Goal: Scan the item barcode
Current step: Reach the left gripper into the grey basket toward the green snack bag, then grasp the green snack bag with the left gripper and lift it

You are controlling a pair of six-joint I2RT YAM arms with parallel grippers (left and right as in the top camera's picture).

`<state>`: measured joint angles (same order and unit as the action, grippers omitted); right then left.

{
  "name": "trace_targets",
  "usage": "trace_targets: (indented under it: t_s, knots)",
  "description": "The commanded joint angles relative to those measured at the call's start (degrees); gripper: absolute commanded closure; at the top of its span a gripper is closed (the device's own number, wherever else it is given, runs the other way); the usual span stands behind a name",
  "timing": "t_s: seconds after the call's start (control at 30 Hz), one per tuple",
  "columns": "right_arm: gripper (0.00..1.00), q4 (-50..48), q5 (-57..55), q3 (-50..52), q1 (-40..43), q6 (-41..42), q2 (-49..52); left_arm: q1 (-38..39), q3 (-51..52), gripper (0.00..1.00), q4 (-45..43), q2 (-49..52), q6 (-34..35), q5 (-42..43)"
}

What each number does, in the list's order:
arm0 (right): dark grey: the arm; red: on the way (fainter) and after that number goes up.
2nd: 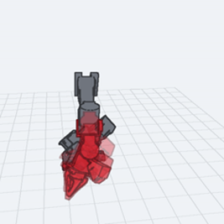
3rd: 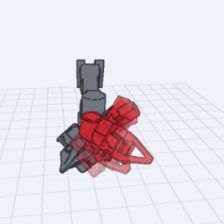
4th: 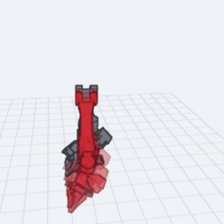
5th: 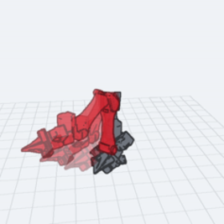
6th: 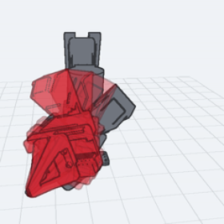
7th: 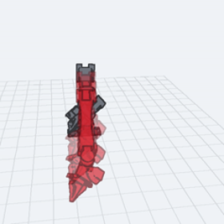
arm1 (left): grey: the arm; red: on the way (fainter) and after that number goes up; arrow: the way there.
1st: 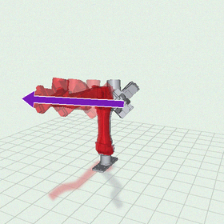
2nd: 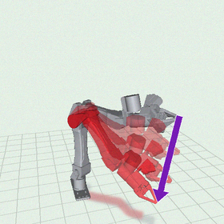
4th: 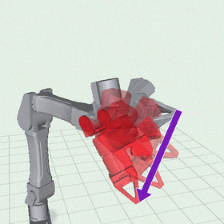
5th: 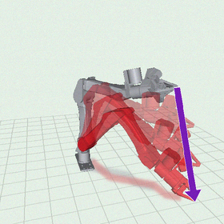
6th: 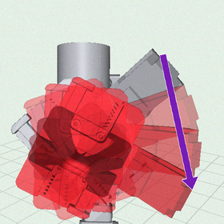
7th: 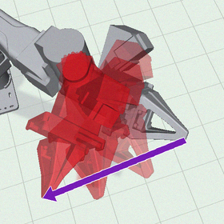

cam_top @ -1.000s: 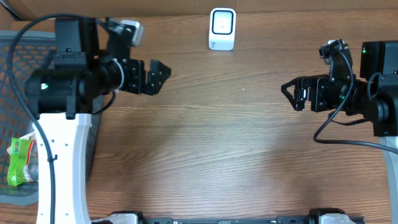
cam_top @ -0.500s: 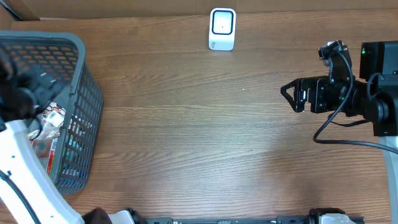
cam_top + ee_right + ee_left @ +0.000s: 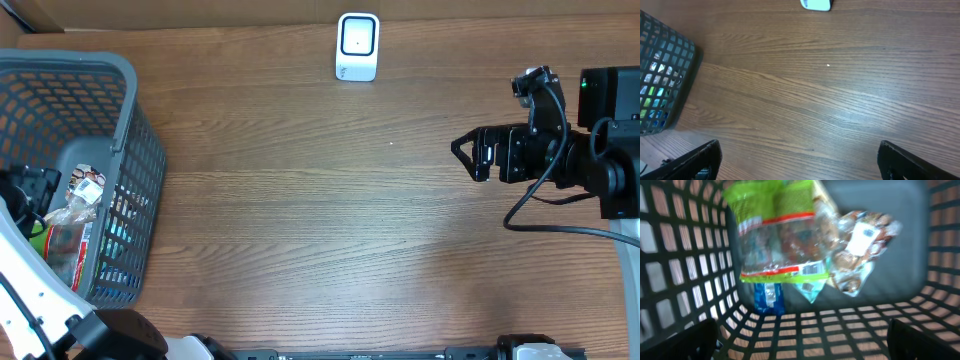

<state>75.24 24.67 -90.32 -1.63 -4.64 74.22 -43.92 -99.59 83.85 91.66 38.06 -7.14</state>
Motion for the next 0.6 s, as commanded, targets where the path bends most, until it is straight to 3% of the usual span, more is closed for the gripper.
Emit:
trace_targets:
  t_s: [0.0, 0.2, 0.4, 0.57]
  knots:
    - [0.0, 0.11, 0.48, -0.42, -0.13, 0.15, -0.09, -2.23, 6.8, 0.01, -3.74, 0.28, 3.26, -0.92]
    - [0.0, 0.15, 0.48, 0.13, -0.13, 0.15, 0.66, -5.6, 17.33, 0.0, -13.64, 0.35, 2.86, -0.83]
    - [0.0, 0.07, 0.48, 0.22, -0.13, 0.15, 2.58, -5.55, 24.52, 0.0, -24.28, 1.18, -2.34, -0.94]
    - [0.0, -0.09, 0.48, 0.22, -0.13, 0.15, 3.87, -5.55, 26.77, 0.0, -26.05, 3.54, -2.27, -2.62]
